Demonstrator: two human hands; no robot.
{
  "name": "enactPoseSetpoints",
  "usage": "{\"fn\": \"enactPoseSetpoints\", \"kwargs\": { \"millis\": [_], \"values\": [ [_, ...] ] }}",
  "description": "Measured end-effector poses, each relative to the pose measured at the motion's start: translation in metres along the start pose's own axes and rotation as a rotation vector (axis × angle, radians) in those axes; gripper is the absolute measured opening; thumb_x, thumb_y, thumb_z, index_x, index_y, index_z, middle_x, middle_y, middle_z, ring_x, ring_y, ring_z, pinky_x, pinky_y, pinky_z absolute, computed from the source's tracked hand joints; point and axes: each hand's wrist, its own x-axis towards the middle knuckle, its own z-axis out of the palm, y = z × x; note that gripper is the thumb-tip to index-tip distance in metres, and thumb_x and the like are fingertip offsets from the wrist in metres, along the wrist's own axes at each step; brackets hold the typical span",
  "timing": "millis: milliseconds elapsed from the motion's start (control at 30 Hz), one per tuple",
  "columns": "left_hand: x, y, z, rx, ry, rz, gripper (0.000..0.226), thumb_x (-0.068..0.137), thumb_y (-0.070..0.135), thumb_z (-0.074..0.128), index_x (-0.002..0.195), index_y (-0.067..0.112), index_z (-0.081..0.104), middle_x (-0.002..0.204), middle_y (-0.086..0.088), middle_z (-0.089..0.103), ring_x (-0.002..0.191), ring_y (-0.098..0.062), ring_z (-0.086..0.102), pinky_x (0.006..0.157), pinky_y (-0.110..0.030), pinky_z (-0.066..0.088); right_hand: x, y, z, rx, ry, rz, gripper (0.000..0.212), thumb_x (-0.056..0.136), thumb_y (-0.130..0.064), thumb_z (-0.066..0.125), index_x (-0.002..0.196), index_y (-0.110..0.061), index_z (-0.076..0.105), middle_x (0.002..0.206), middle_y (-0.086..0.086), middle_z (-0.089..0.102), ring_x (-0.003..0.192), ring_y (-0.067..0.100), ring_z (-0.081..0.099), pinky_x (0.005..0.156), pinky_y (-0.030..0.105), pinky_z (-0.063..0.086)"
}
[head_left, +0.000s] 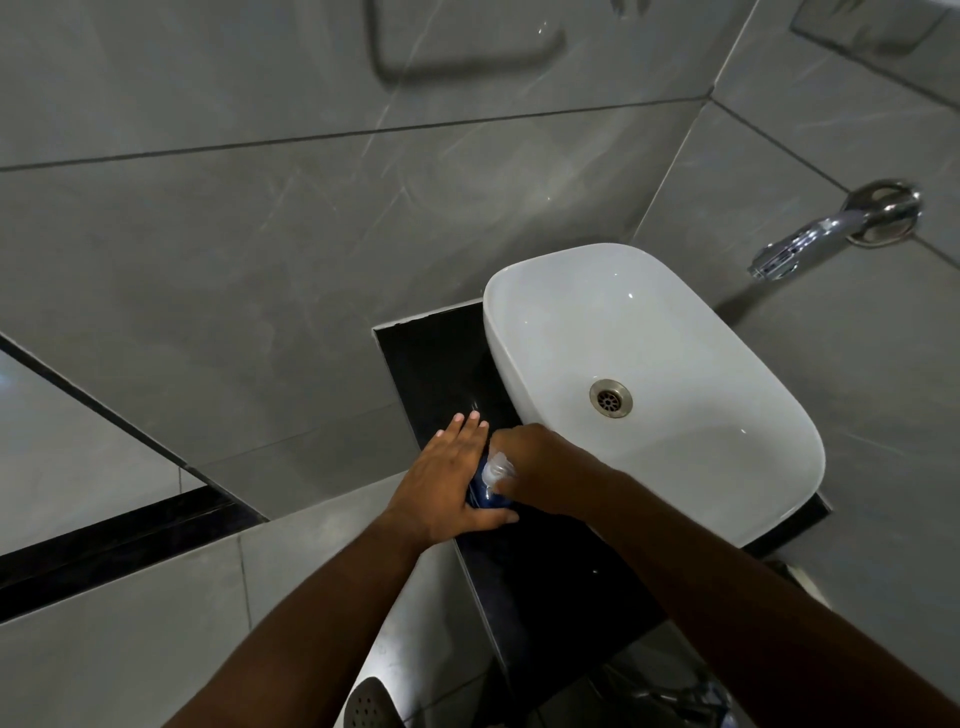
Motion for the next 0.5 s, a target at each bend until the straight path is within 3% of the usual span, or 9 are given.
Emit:
{"fn": "enactPoseSetpoints", "kwargs": {
  "millis": [100,167,233,367,433,500],
  "values": [
    [0.000,0.000,0.001,0.000,0.000,-0.001,0.120,0.070,0.089,0.052,0.156,0.020,0.005,0.165,-0.002,0.003,0.149,-0.012,-0.009,0.118,-0.033,-0.003,-0.006,0.002,-0.005,0.023,0.119,-0.044,0.037,0.079,-0.032,0.068,0.104,-0.007,0.057,0.103,0.014,0.065,0.082,0.020,0.054,0.073,0.031,0.042],
    [0.000,-0.001,0.001,-0.006,0.001,-0.001,0.120,0.070,0.089,0.053,0.156,0.020,0.006,0.165,-0.002,0.004,0.149,-0.013,-0.008,0.119,-0.034,-0.002,-0.008,0.006,-0.004,0.042,0.116,-0.066,0.039,0.076,-0.032,0.070,0.105,-0.010,0.056,0.101,0.010,0.065,0.083,0.020,0.057,0.074,0.031,0.046],
    [0.000,-0.001,0.001,-0.017,0.004,-0.008,0.119,0.069,0.089,0.053,0.156,0.021,0.008,0.165,-0.001,0.005,0.149,-0.012,-0.007,0.119,-0.034,-0.001,-0.009,0.009,-0.002,0.073,0.108,-0.104,0.046,0.076,-0.028,0.069,0.117,-0.012,0.054,0.111,0.008,0.064,0.095,0.022,0.060,0.085,0.035,0.051],
    [0.000,0.000,0.002,-0.008,0.004,-0.009,0.119,0.069,0.090,0.052,0.156,0.023,0.004,0.164,0.001,0.002,0.147,-0.008,-0.011,0.116,-0.029,-0.005,-0.007,0.013,0.002,0.077,0.115,-0.098,0.040,0.085,-0.019,0.063,0.122,-0.007,0.053,0.121,0.015,0.061,0.109,0.029,0.058,0.099,0.040,0.045],
    [0.000,-0.001,0.002,0.001,0.006,-0.009,0.119,0.070,0.090,0.051,0.156,0.023,0.002,0.163,0.003,-0.001,0.147,-0.007,-0.012,0.116,-0.029,-0.004,-0.005,0.014,0.004,0.109,0.115,-0.105,0.038,0.085,-0.019,0.064,0.119,-0.004,0.055,0.117,0.017,0.063,0.105,0.028,0.059,0.097,0.039,0.046],
    [-0.001,-0.001,0.002,-0.004,0.003,-0.014,0.119,0.070,0.090,0.051,0.156,0.024,0.001,0.162,0.005,-0.003,0.147,-0.007,-0.013,0.117,-0.031,-0.003,-0.004,0.015,0.005,0.121,0.155,-0.095,0.031,0.081,-0.025,0.069,0.105,-0.009,0.059,0.098,0.011,0.065,0.090,0.025,0.061,0.079,0.032,0.049]
  ]
}}
